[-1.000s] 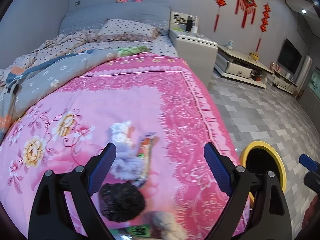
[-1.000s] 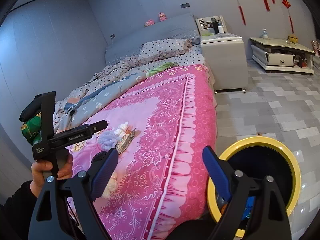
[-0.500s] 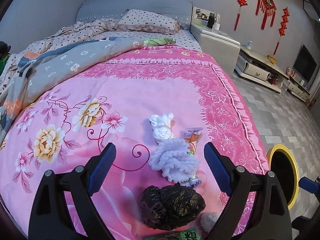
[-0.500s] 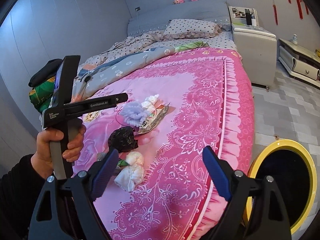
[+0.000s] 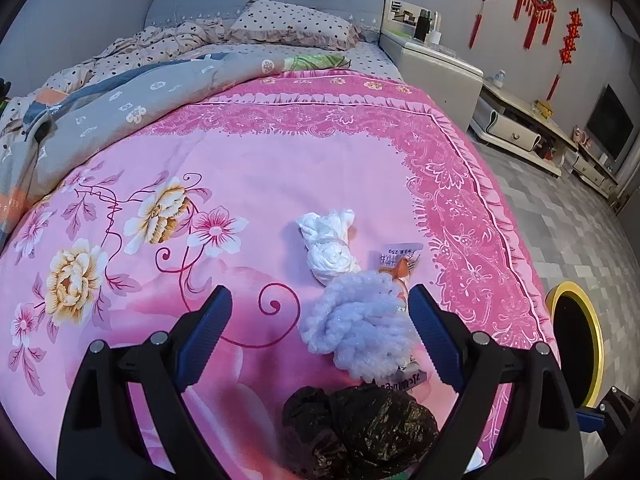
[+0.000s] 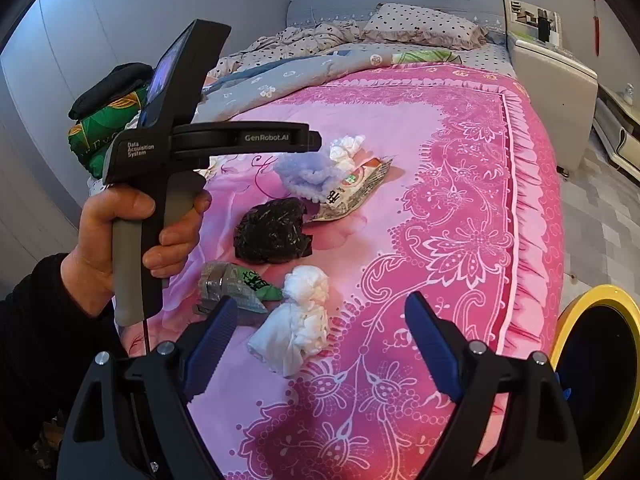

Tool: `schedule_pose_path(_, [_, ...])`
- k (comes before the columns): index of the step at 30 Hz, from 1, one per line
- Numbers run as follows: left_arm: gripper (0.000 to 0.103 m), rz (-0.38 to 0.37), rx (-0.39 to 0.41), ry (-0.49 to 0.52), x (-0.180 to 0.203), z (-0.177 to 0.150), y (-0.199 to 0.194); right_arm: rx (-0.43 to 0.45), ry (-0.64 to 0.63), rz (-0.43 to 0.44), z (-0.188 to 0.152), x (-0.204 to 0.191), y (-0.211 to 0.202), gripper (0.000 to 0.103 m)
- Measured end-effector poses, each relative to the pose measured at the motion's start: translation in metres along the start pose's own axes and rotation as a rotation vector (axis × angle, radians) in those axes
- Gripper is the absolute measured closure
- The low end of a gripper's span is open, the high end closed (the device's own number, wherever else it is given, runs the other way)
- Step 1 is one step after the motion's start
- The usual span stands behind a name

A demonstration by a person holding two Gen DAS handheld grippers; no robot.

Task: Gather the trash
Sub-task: 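Grasp the lavender scrubber with the left gripper while the right grasps the white tissue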

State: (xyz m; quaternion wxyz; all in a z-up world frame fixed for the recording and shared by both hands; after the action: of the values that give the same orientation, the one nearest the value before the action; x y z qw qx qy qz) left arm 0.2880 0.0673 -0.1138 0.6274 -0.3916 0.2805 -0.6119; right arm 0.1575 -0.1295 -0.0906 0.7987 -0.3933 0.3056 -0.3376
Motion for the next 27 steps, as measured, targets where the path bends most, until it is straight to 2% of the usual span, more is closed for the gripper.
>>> schedule_pose_path(10, [0.018,-0.015,-0.027,0.037,0.006,0.005,0.024,-0.064,-0.004,0.003,0.001,-0.001,0.031,0.021])
schedule_pose_path(15, [0.02,-0.012,-0.037,0.1,0.018,0.003,0.035,-0.078,0.007,0.002,0.002,0.003,0.041,0.022])
schedule_pose_path(19, [0.034,-0.027,-0.073,0.11,0.022,0.002,0.047,-0.098,0.012,0.009,0.003,0.005,0.049,0.031])
schedule_pose_path(27, [0.053,-0.053,-0.056,0.082,0.014,0.006,0.047,-0.122,-0.008,0.043,0.002,0.003,0.056,0.053])
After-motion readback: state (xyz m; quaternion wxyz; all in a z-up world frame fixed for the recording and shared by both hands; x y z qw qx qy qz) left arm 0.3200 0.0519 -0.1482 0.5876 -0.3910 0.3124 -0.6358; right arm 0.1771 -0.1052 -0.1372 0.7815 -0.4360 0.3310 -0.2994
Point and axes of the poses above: each gripper's, at about its wrist camera, not at the fingertips, and y roughly the way its jaws point, x to its right, z to its top, the point moved 1 cm from there along y, roughly the way its jaws point, and after that the axes turned 7 degrees about -x, right-handed, at the moved point
